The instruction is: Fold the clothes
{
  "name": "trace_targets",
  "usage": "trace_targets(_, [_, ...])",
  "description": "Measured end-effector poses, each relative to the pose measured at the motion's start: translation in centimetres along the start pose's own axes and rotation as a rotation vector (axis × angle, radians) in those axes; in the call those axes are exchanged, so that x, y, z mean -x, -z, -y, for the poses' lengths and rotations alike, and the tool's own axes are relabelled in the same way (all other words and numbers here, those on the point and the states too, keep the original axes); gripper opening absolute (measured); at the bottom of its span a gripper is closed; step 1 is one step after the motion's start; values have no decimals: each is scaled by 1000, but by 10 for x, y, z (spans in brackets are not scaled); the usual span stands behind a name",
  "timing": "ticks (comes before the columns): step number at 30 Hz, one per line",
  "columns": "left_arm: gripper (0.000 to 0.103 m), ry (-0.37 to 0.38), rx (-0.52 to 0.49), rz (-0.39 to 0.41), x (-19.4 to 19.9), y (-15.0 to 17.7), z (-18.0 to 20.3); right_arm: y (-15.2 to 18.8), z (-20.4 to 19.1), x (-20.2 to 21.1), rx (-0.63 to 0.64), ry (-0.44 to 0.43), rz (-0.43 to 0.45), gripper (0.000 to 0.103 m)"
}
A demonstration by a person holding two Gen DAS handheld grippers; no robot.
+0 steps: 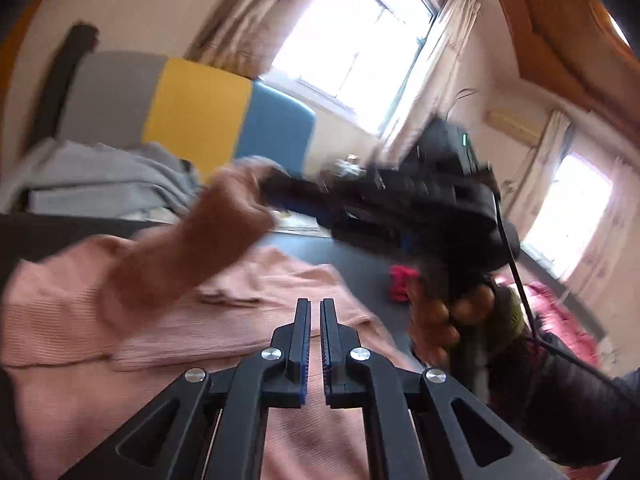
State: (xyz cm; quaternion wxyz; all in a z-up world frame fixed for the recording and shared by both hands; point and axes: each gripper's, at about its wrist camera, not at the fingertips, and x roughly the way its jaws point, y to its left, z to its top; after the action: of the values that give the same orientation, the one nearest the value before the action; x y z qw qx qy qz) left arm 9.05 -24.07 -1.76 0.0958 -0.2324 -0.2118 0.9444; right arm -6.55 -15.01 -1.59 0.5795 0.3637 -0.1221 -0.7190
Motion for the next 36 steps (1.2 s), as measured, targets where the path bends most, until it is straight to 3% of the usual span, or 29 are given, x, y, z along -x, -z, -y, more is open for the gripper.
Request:
trace_targets(3, [4,58,-6,-65,-34,8,16,-20,12,0,76,156,-31,12])
trace_targets(6, [5,63,36,-126,-47,29,9,-15,45,2,18,246,-93,16])
trace_targets(8, [8,29,106,-149,-44,42,-13,5,70,3,-66,215,-132,30])
trace_targets(9, [11,10,147,-159,-41,48,-26,15,78,1,-104,207,-137,53])
trace_targets(10, [12,-18,184,-165,-35,55,-39,28,87,1,-148,182,-144,68])
trace_targets(12, [14,-100,249,-161,-16,67,-69,51,98,-5,-232,120,-146,70])
trace_targets(16, [18,-209,406,-100,28,78,-126,77,114,-17,-332,98,-119,70])
trace_targets(21, [25,-236,582,-5,57,87,-181,85,123,-34,-368,124,-89,63])
trace_targets(23, [25,-215,675,38,63,91,-201,82,119,-38,-338,155,-65,45])
trace_targets(25, [26,-174,773,87,68,96,-220,81,115,-46,-317,164,-96,12])
trace_targets(29, [34,-140,860,132,69,96,-242,81,104,-62,-226,240,-179,11])
trace_targets(33, [47,-129,882,136,61,89,-256,59,87,-50,-196,196,-122,10])
trace_targets(36, [51,-120,912,121,53,84,-266,32,61,-40,-123,161,-82,10])
